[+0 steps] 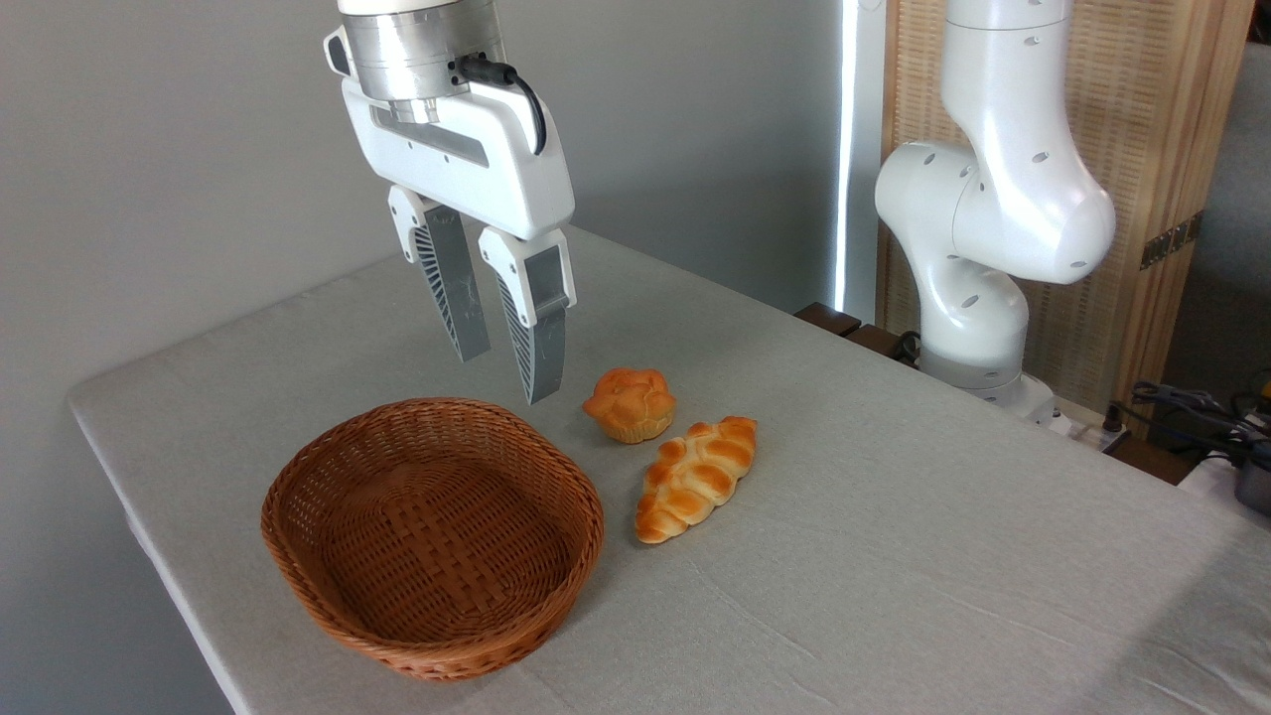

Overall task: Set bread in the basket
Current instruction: 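Move the open gripper down over the round bread roll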

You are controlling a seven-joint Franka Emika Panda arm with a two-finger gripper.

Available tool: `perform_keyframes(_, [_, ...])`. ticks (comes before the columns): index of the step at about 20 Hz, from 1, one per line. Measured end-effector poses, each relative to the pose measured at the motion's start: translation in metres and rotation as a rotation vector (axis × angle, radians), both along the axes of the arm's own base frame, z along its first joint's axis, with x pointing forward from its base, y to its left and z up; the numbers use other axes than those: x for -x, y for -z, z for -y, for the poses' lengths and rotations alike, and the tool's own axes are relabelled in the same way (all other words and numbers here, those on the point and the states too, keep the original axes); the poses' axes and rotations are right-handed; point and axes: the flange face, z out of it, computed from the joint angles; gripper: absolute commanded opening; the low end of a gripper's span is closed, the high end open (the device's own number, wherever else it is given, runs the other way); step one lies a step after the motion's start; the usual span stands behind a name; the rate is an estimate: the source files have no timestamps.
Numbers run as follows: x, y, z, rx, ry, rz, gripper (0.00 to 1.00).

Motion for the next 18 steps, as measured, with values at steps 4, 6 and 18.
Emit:
perform_keyframes(4, [0.003, -0.006, -0.001, 0.001, -0.002, 0.011, 1.0])
perform_keyframes(6, [0.006, -0.012, -0.002, 0.001, -0.003, 0.021, 1.0])
perform_keyframes(18, [0.065, 0.024, 0.037, 0.007, 0.074, -0.065, 1.0])
